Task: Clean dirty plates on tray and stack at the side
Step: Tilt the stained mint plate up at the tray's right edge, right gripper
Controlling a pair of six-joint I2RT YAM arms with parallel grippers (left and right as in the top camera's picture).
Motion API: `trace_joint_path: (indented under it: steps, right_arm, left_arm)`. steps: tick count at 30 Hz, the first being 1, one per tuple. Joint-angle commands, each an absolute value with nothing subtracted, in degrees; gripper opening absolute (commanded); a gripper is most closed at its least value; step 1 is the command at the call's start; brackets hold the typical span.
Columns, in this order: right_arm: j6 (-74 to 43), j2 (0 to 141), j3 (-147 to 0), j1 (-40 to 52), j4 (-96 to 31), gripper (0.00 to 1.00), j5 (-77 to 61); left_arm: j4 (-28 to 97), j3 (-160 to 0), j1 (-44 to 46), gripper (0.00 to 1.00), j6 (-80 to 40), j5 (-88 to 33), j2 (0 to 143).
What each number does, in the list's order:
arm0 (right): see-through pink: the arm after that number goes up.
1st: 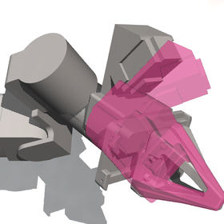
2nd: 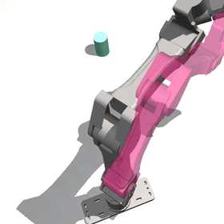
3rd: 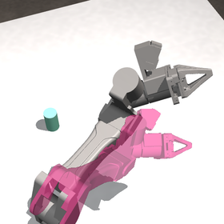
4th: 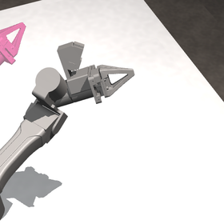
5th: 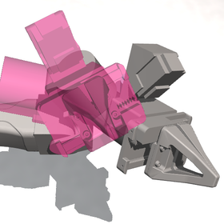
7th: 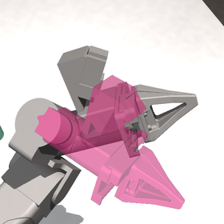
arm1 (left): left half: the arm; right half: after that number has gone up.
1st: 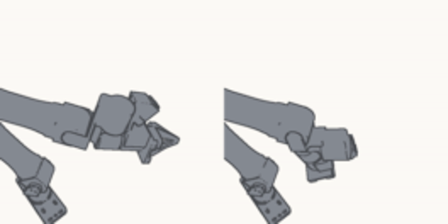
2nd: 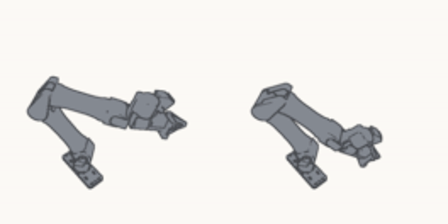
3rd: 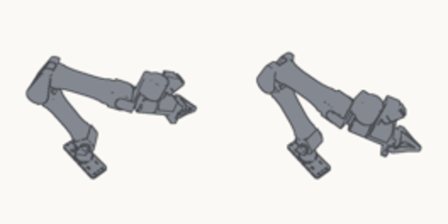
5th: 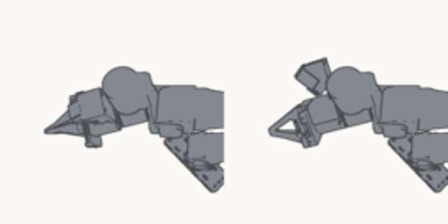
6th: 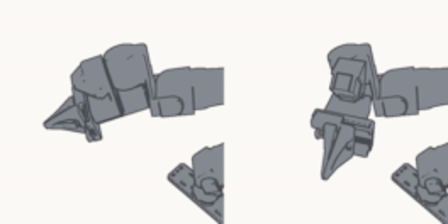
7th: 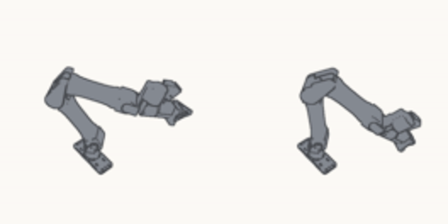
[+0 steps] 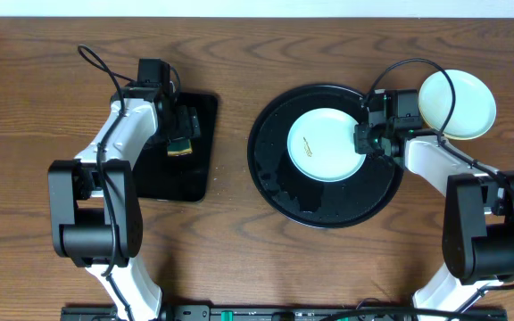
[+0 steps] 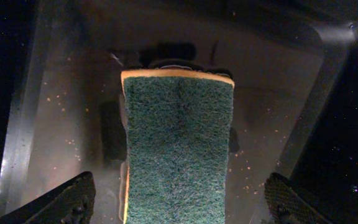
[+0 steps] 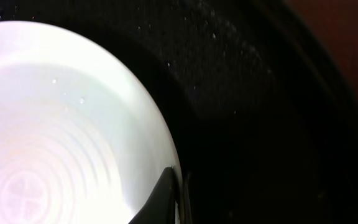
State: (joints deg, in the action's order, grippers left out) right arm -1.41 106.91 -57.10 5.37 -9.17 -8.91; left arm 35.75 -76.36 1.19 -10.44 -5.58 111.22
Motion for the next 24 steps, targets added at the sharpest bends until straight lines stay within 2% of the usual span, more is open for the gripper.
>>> trace_joint_path:
  steps: [1,6,11,13,17,22,24]
  right_arm:
    - [-17.5,103.9,-57.2,4.1,-12.3,0.01,-6.5]
    - [-28.3,99.1,-57.2,4.0,-18.7,0.01,-6.4]
    - [-23.6,98.2,-57.2,4.1,-21.3,0.02,-5.4]
    - [-20.6,98.3,-57.2,4.1,-21.7,0.07,-5.4]
    - [-16.1,99.1,-57.0,4.6,-21.2,0.32,-5.4]
    - [-8.3,99.5,-56.9,4.6,-19.7,0.44,-5.1]
    - [-7.0,99.6,-56.9,4.6,-19.3,0.45,-3.3]
  left_arm:
    - [35.9,-76.1,1.0,0.87,-10.1,-4.9,111.5]
    - [35.9,-76.1,1.0,0.87,-10.1,-4.9,111.5]
    - [35.9,-76.1,1.0,0.87,-10.1,-4.9,111.5]
    - [35.9,-76.1,1.0,0.87,-10.1,-4.9,111.5]
    - [35.9,-76.1,1.0,0.87,-10.1,-4.9,111.5]
    - [35.9,-76.1,1.0,0.87,-10.1,-4.9,111.5]
    - [35.9,-76.1,1.0,0.87,-10.1,-4.9,111.5]
